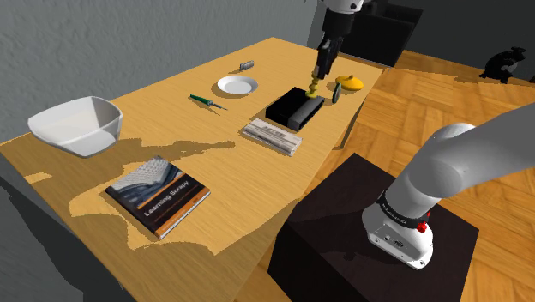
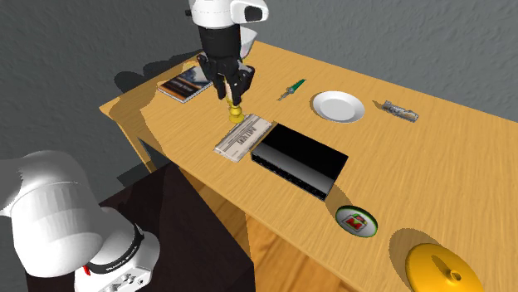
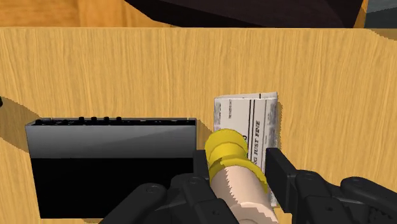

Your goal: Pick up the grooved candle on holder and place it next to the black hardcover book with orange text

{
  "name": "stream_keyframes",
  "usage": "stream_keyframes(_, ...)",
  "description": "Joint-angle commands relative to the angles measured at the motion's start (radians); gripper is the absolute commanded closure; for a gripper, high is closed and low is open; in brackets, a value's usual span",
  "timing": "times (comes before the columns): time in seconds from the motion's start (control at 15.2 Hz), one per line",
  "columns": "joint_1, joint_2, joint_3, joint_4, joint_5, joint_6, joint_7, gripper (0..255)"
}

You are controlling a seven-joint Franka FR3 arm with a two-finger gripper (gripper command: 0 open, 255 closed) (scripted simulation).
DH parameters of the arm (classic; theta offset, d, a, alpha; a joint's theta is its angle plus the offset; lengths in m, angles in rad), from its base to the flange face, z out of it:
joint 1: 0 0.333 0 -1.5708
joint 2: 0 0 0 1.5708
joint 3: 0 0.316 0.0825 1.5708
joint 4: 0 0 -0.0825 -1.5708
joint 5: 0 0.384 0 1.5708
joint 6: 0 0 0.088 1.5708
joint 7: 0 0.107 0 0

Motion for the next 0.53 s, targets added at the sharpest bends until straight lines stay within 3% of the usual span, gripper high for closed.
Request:
stream_keyframes(0.0,0.02,-0.023,0.04,-0.018,0.021,-0.006,0.051,255)
stream_keyframes(0.46,0.087,-0.043,0.178,-0.021,0.098,-0.017,0.22,255)
